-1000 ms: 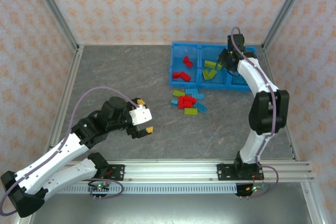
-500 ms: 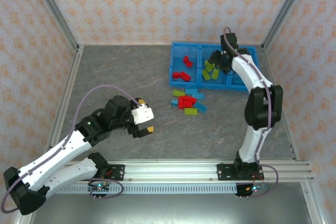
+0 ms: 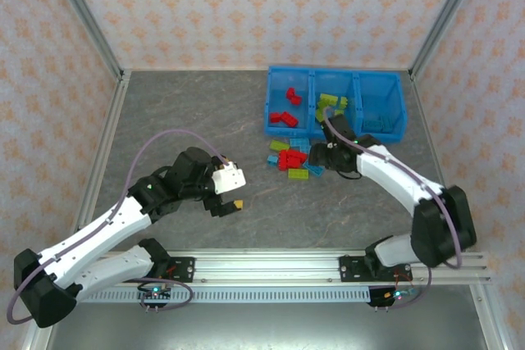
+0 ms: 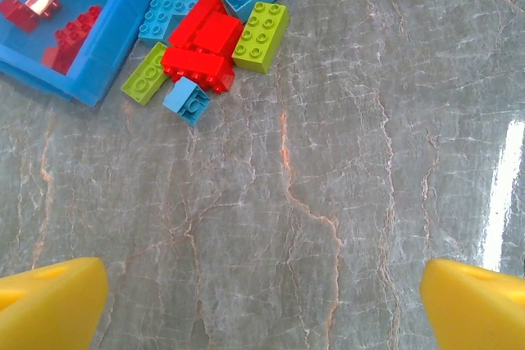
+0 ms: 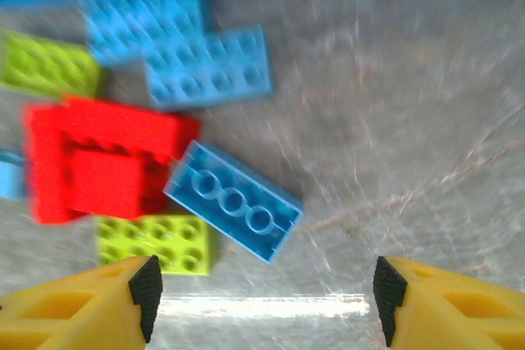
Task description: Sort the legos into containers by color
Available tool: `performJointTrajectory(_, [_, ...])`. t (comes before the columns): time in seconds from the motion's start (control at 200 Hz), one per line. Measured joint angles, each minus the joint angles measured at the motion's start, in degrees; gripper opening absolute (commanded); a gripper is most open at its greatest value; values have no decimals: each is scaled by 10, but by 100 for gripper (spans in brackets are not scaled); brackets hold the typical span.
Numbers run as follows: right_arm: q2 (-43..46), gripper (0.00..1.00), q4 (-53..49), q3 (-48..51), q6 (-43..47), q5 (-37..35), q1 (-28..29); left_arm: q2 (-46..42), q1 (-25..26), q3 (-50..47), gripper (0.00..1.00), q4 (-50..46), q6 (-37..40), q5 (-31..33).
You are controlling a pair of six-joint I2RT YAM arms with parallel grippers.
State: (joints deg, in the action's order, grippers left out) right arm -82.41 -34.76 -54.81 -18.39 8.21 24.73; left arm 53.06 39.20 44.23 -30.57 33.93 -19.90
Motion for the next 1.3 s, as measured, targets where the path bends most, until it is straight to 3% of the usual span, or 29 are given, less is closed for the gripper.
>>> performJointTrajectory(0.15, [-89,88,-1,-7,24,24,5,13,0,4,99,0,0,-5])
performJointTrajectory(0.4, [-131,90,31,-34,30,42,5,13,0,7,100,0,0,-5])
performJointTrajectory(0.736, [-162,65,79,-42,7,53,6,13,0,7,100,0,0,-5])
performJointTrajectory(0.986, [-168,43,83,-26,-35,18,6,13,0,7,100,0,0,-5])
performJointTrajectory(1.301, [-49,18,82,75,-106,-9,6,13,0,7,100,0,0,-7])
